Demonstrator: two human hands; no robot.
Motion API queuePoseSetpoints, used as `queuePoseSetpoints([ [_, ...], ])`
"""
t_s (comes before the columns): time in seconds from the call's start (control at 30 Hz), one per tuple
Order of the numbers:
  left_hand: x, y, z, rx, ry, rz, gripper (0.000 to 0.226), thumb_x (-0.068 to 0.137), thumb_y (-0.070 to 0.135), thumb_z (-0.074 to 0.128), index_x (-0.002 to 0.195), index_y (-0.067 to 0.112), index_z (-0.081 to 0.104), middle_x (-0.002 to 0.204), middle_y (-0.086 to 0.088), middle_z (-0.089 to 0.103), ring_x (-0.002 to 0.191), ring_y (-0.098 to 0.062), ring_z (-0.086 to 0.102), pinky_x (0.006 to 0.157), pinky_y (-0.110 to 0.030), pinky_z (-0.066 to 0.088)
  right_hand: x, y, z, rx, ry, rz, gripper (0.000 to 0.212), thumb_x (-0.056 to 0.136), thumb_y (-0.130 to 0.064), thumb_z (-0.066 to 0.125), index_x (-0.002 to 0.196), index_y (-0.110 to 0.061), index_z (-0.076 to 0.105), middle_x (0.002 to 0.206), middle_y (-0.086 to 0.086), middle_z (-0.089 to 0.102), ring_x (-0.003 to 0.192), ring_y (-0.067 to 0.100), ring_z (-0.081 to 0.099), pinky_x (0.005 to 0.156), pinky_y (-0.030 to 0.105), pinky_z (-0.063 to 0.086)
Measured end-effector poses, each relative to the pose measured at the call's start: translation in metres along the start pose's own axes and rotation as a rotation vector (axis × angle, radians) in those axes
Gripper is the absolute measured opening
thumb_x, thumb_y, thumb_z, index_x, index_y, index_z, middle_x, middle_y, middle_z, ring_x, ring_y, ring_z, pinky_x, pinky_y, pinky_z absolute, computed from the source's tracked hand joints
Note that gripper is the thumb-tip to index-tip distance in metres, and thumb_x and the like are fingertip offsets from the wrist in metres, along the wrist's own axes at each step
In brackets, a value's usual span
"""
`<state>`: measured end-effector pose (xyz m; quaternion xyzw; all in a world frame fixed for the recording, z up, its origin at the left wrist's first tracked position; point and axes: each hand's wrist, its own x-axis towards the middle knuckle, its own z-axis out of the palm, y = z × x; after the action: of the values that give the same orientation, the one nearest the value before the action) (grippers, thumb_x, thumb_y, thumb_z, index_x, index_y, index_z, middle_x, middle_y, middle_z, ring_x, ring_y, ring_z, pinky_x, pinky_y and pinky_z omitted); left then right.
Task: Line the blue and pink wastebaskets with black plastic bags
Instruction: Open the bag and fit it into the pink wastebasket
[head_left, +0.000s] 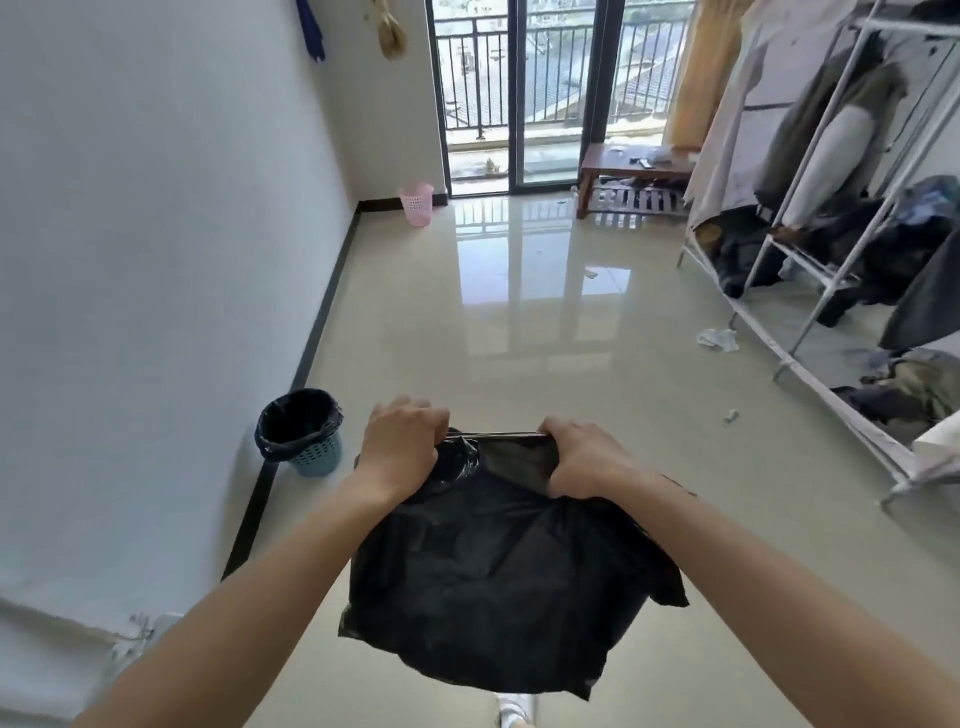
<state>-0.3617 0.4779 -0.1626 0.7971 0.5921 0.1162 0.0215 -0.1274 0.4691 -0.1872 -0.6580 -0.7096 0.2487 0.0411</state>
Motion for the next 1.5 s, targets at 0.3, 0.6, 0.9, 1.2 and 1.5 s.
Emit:
queuePoseSetpoints([
  [0.3,0.245,-0.149,-0.021,-0.083,0.089,-0.205,0.034,0.082,0.025,0.037,0.073,0.017,0.069,0.079,0.003,0.063,0.085,-0.02,0.053,0.076,-0.035,0.038,0.277,-0.077,-0.1,0.196,0.308,-0.194,0.042,0.079,-0.043,0.062,0.117,-0.026,0.056,0.115,-0.002,0.062,0.102,0.022,0.059,0.079,0.031,0.041],
  [0.6,0.474,-0.337,0.008,0.13,-0.019,-0.22,0.059,0.08,0.014,0.053,0.136,0.032,0.048,0.106,-0.002,0.054,0.103,-0.024,0.048,0.084,-0.035,0.038,0.577,-0.167,-0.155,0.101,0.321,-0.246,0.035,0.081,-0.041,0.062,0.113,-0.026,0.059,0.104,-0.003,0.059,0.094,0.022,0.058,0.077,0.032,0.043],
  [0.9,0.751,-0.43,0.015,0.158,-0.101,-0.075,0.055,0.078,0.018,0.052,0.131,0.03,0.048,0.115,-0.004,0.039,0.111,-0.026,0.034,0.093,-0.038,0.031,0.822,-0.175,-0.242,0.079,0.391,-0.118,0.038,0.08,-0.028,0.064,0.118,-0.028,0.056,0.108,0.0,0.057,0.096,0.023,0.059,0.083,0.036,0.048],
  [1.2,1.051,-0.487,0.059,0.082,-0.031,-0.129,0.027,0.087,0.042,0.049,0.084,0.022,0.068,0.075,0.003,0.061,0.072,-0.022,0.061,0.057,-0.028,0.037,1.103,-0.128,-0.324,0.145,0.361,-0.084,0.051,0.073,-0.028,0.073,0.122,-0.029,0.056,0.113,0.001,0.056,0.101,0.024,0.058,0.086,0.035,0.047],
  [1.5,1.277,-0.587,0.061,0.098,-0.044,-0.208,0.028,0.079,0.042,0.059,0.102,0.027,0.066,0.088,0.003,0.063,0.082,-0.022,0.061,0.065,-0.029,0.046,1.366,-0.162,-0.417,0.084,0.308,-0.199,0.05,0.076,-0.025,0.071,0.124,-0.027,0.055,0.113,0.002,0.054,0.098,0.025,0.059,0.082,0.036,0.048],
])
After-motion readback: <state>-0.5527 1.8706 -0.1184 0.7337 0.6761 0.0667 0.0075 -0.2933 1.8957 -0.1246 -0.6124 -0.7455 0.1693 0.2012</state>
